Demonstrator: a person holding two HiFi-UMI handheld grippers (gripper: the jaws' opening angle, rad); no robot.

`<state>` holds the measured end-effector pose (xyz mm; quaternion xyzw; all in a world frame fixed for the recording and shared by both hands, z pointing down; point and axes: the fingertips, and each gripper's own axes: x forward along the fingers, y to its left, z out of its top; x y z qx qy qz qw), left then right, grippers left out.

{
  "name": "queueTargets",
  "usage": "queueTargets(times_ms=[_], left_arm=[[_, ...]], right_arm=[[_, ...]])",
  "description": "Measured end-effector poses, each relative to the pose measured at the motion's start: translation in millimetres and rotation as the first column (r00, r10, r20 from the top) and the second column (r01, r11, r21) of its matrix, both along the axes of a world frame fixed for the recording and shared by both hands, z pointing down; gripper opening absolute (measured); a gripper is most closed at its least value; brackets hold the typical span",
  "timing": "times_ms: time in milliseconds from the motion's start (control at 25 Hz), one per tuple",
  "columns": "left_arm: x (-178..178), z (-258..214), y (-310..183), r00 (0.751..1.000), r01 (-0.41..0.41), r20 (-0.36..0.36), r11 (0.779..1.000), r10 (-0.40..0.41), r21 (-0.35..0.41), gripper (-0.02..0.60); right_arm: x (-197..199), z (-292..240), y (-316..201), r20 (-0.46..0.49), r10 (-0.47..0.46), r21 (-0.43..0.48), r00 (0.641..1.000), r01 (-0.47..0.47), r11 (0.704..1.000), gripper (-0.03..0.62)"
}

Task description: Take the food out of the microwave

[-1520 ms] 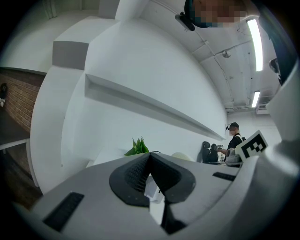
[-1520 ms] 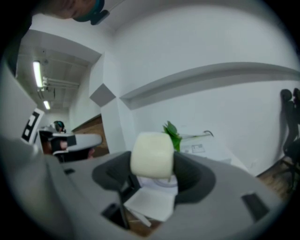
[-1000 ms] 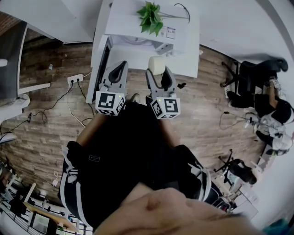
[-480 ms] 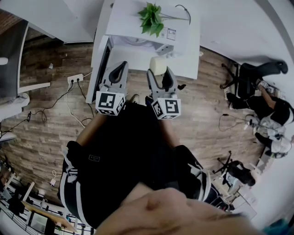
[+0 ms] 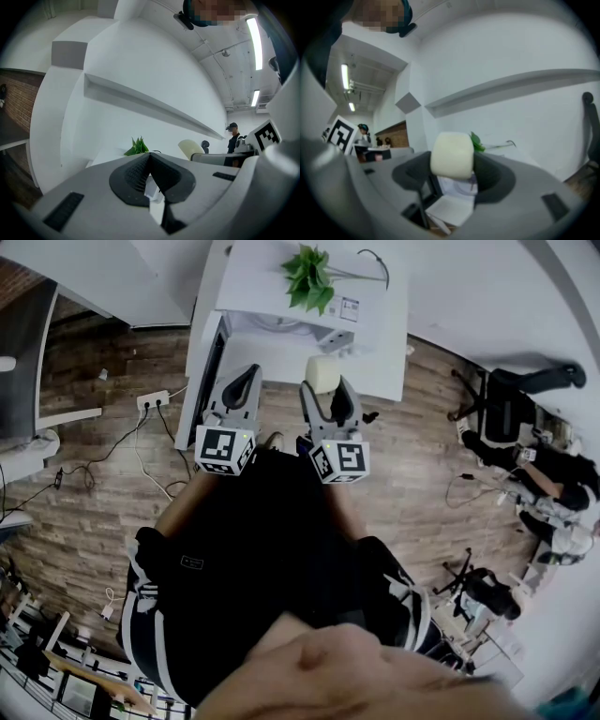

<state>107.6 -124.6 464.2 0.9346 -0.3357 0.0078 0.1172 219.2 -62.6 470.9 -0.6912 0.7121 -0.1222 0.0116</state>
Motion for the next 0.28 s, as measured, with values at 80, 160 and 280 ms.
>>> queueTargets(times_ms=[80,160,280], left_arm=[[-0.5,0.4,-0.8,1.000,0.000,0.000,1.000,0.000,-0.001,0.031],[-1.0,0.3,-1.1,1.000,0.000,-0.001,1.000,0.000,0.000,0.030],[-1.7,-0.2,-0.7,1.000,0.000,-0.001,1.000,0.000,0.001,0.029]], right_arm=[[-0.5,-0.4,-1.0,0.000,-0.001,0.002,1.000,0.001,1.000,0.295],[-1.1,-0.4,-1.5,-0.001,-0.002,0.001,1.000,0.002,1.000,0.295],[-2.2,-0.9,-1.0,-0.001,-0.005,0.001,1.000,0.005,1.000,0.295]])
